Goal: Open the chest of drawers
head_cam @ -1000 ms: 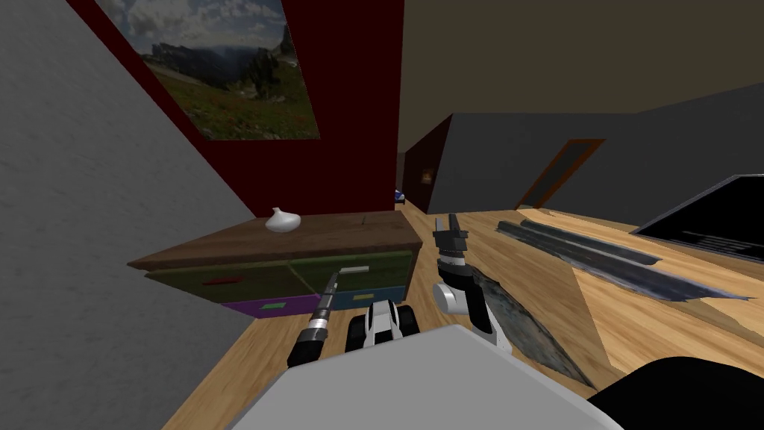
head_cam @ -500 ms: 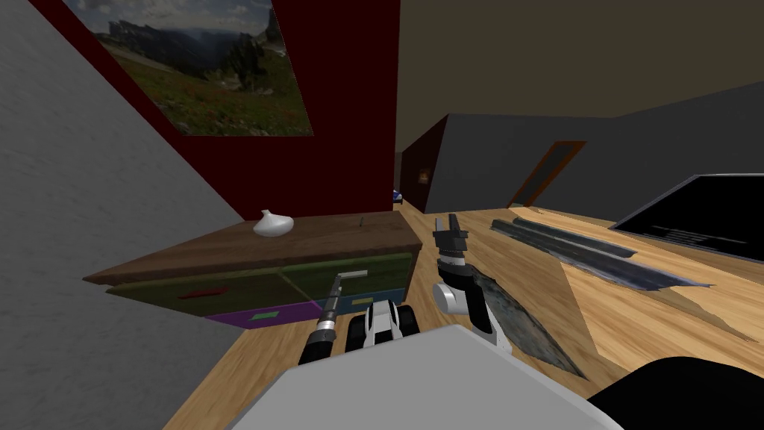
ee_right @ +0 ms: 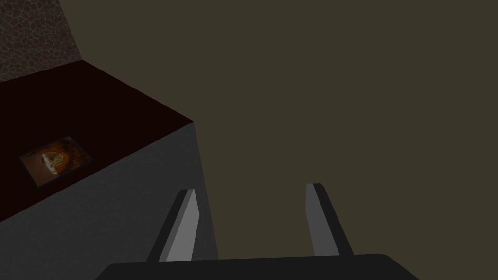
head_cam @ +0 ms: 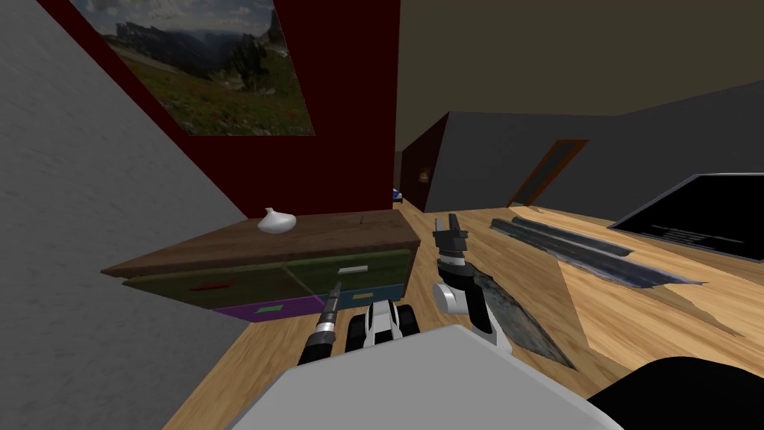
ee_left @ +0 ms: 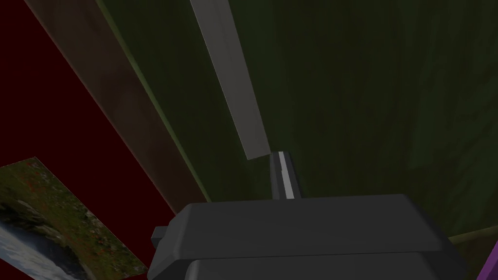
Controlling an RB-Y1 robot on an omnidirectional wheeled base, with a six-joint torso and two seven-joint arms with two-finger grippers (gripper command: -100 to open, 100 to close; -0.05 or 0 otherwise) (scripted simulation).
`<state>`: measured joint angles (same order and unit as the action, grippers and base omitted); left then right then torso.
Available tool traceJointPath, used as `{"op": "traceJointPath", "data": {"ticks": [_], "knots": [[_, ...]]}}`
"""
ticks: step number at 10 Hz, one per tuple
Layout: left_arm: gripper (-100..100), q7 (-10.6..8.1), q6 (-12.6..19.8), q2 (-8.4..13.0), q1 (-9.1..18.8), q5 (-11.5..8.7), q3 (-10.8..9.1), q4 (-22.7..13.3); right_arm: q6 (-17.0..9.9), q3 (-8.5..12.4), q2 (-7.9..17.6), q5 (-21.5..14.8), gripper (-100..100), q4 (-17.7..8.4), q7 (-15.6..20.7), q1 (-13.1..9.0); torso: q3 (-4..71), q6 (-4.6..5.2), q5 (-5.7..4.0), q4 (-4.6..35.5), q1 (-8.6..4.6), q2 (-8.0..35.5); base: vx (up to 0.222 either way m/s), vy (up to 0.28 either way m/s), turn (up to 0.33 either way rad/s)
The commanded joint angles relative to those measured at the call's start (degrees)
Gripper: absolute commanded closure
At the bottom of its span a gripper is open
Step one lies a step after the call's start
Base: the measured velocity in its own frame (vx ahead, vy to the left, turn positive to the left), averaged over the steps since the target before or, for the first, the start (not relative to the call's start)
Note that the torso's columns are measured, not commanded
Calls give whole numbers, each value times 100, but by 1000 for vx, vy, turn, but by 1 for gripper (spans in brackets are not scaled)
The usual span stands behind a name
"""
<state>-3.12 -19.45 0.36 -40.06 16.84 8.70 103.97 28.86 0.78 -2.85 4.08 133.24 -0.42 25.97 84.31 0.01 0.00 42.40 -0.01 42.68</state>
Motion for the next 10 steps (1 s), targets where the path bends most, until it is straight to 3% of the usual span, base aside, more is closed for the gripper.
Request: {"op": "traceJointPath", "data": {"ticks": [1,2,3,8,10], "knots": [[100,-27,-27,35,-149,18,47,117,0,0,0,0,0,0,0,0,9,0,1,-4,3,-15,-177,-5,8],[100,-25,-21,36,-113,9,29,85,0,0,0,0,0,0,0,0,22,-1,0,-10,-1,-34,-81,-5,1],[-100,-29,-21,205,-126,10,32,96,0,0,0,0,0,0,0,1,44,0,0,-20,-1,-72,-17,-2,-4],[-100,-39,29,770,-169,19,44,175,1,0,0,0,0,1,0,3,23,0,0,-10,0,-36,26,-2,-5],[-100,-67,160,775,-285,44,76,388,1,0,0,0,0,1,0,3,33,0,-2,-15,-7,-54,122,-12,-38]]}}
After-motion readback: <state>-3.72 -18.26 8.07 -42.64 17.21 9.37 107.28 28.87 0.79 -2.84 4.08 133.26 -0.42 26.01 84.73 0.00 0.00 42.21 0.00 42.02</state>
